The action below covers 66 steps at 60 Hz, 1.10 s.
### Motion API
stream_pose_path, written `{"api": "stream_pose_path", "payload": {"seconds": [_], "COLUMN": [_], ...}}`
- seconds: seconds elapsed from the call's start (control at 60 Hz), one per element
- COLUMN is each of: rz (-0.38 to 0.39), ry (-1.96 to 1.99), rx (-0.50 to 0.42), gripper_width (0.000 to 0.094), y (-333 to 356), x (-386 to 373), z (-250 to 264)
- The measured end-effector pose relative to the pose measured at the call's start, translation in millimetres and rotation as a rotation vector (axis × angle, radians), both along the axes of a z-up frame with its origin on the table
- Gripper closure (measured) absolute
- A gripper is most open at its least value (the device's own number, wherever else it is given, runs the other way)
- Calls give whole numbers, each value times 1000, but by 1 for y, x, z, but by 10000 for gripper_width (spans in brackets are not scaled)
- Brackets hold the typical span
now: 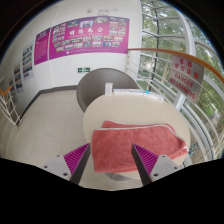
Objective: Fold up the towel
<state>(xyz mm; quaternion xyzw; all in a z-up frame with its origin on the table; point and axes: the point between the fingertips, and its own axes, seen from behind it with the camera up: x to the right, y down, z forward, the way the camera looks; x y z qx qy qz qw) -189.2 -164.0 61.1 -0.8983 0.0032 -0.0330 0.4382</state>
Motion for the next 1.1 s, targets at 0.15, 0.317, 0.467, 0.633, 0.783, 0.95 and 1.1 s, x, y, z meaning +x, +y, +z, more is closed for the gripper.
{"api": "stream_pose_path", "payload": {"seconds": [0.15,0.317,0.467,0.633,0.783,0.95,1.1], "rz": [18,51,59,123,180,208,150], "ry": [3,-16,-51,-70,104,356,371], "rx": [-40,-110,-117,-127,-98,-4,11], "gripper_width": [79,183,675,861,870,870,870], "y": [52,70,78,81,84,94,109], "x": [-11,-21,-1,-3,-37,-54,11], "z": [-39,-77,-69,-69,-32,65,76]}}
